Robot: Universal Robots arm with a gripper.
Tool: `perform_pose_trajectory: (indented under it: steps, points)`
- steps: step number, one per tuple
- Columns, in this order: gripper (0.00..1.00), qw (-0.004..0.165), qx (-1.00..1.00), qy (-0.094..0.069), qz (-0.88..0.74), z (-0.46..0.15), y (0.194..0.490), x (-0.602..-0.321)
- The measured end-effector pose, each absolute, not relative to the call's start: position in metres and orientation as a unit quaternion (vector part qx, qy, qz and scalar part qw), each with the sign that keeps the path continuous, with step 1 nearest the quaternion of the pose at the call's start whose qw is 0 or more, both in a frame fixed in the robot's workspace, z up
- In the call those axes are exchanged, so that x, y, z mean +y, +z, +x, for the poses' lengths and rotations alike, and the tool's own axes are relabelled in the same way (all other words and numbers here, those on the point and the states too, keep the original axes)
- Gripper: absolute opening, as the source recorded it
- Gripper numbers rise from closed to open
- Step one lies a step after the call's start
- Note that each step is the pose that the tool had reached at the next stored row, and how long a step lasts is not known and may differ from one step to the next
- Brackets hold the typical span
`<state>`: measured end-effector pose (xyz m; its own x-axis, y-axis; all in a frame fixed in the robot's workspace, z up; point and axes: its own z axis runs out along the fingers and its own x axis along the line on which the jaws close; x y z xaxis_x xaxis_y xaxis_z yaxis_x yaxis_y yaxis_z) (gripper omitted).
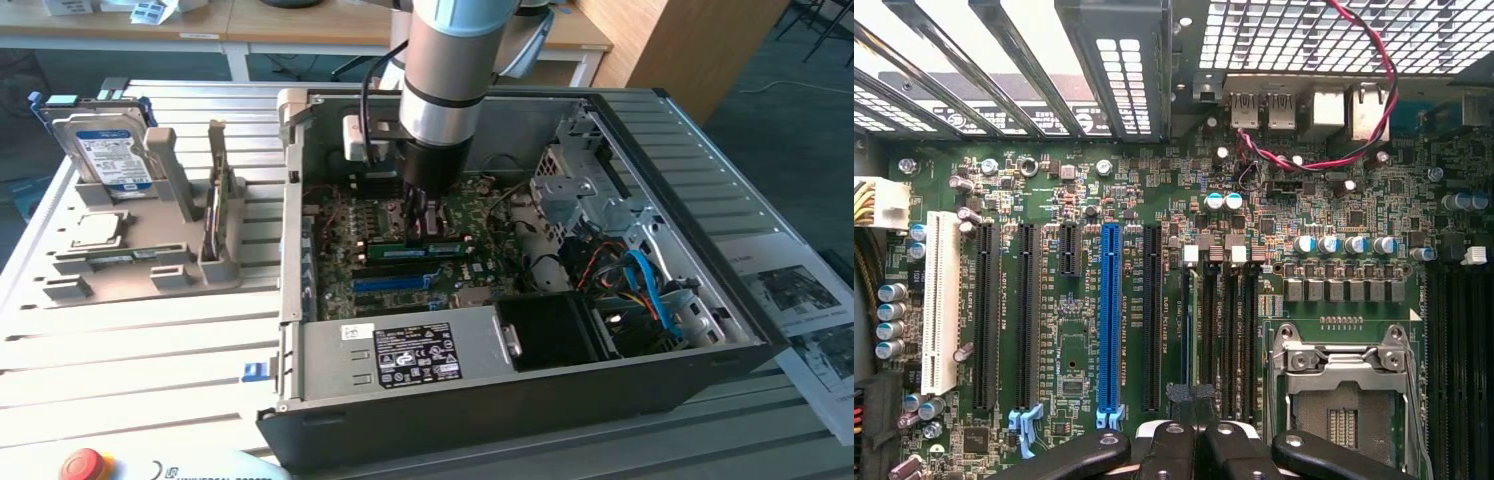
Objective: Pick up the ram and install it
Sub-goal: 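Press down the ram until it locks into place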
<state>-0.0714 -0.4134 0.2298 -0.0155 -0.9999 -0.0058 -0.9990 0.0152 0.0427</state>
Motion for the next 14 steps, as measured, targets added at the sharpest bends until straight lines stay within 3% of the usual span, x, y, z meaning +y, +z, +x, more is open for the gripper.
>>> perform_pose_trajectory:
  steps: [14]
  points:
    - [0.11,0.013,-0.712,-0.017,0.702,-0.0714,0.2267,-0.4134]
